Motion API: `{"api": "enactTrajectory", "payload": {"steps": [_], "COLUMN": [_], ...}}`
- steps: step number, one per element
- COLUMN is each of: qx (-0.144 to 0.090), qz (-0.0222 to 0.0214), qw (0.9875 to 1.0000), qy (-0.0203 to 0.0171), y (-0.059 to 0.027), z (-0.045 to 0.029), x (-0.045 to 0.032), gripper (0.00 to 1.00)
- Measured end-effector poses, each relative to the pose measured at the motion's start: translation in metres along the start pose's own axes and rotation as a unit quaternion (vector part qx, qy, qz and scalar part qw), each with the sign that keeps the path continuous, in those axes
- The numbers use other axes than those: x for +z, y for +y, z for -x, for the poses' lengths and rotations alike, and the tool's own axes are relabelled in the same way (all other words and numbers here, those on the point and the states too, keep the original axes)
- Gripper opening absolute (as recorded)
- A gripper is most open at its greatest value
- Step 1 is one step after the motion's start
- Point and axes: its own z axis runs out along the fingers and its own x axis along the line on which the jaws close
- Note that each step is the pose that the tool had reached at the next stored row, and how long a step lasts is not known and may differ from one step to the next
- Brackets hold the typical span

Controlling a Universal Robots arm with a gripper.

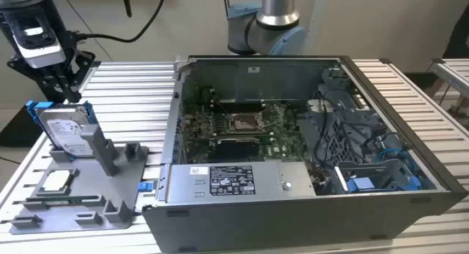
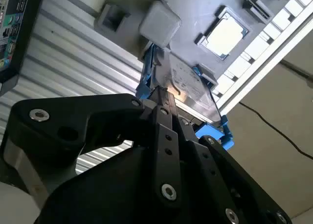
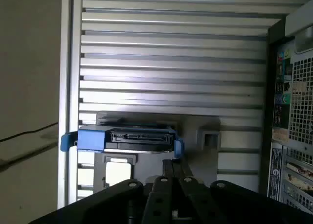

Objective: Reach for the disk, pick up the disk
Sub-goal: 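Reach for the disk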

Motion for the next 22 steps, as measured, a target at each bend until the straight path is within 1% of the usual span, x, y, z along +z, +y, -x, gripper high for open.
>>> {"api": "enactTrajectory", "payload": {"steps": [13, 16, 19, 22], "qx": [0.000, 0.000, 0.000, 0.000], "qz": [0.0000, 0.0000, 0.0000, 0.0000], "qw": [1.0000, 1.0000, 1.0000, 1.0000], "qy": [0.0000, 0.0000, 0.0000, 0.0000], "y": [0.0000, 0.0027, 0.0085, 0.0123], "z": [0.0000, -0.0002, -0.0032, -0.0105], "x": [0.0000, 0.0001, 0.0004, 0.0006], "gripper": [0.00, 0.00, 0.00, 0.00]}}
